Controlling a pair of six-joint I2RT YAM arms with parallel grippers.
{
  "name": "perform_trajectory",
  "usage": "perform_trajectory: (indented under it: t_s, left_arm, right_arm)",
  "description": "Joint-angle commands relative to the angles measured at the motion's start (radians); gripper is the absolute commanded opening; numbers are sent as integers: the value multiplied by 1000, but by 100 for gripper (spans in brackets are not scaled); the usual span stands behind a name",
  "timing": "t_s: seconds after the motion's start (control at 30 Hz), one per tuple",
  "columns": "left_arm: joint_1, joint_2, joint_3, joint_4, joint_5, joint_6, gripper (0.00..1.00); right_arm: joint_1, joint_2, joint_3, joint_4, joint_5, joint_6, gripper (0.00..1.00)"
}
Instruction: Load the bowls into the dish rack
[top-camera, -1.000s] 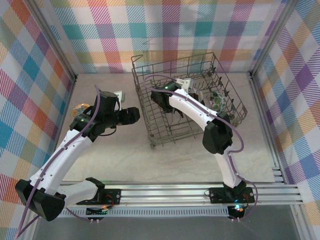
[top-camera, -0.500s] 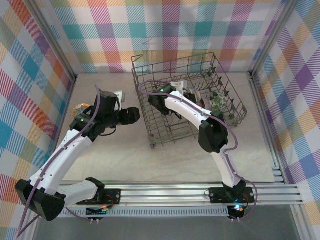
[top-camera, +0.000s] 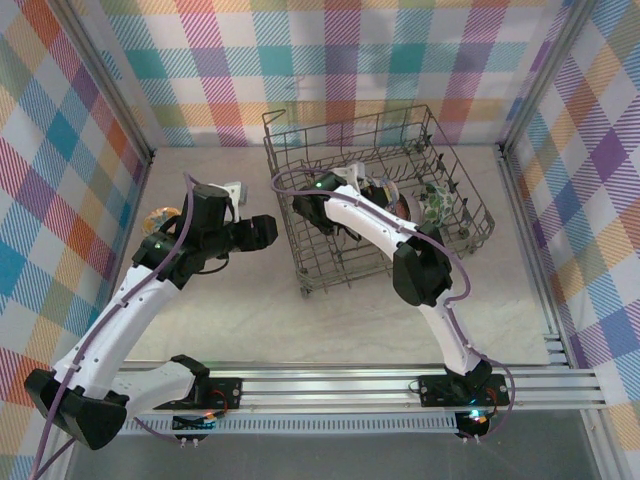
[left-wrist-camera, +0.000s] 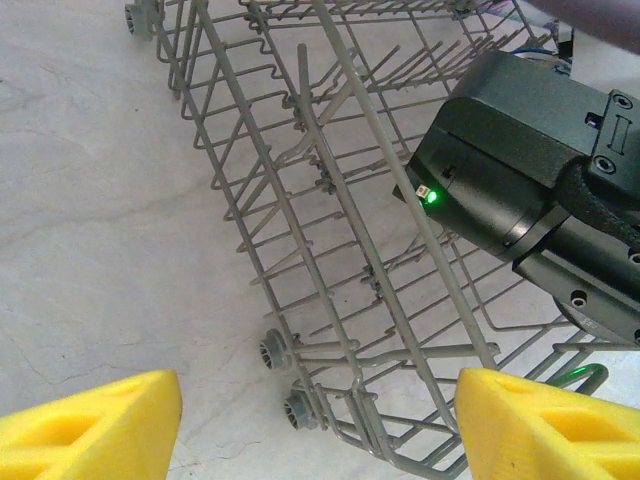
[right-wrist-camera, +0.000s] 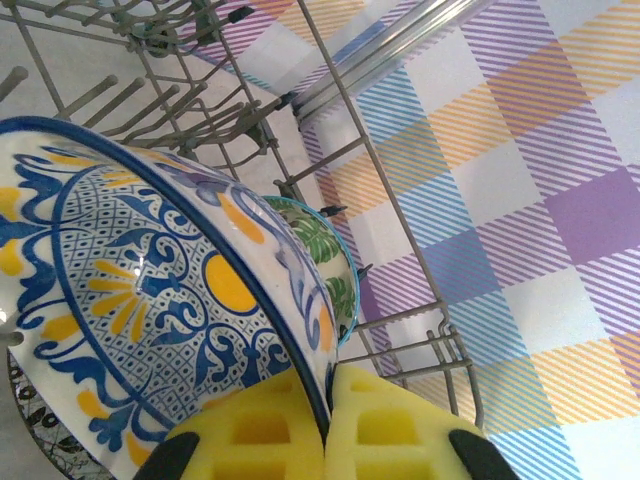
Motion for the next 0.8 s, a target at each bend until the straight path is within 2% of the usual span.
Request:
perform_trajectory:
  t_s: [0.0,0.77]
  left_arm:
    - [7,-26,-14,20,10,18,73]
    - [11,-30,-18,17,14,1,73]
  right_arm:
    - [6,28,32,-167,18,-33,0]
    - [50,25,3,-167,-33,-92,0]
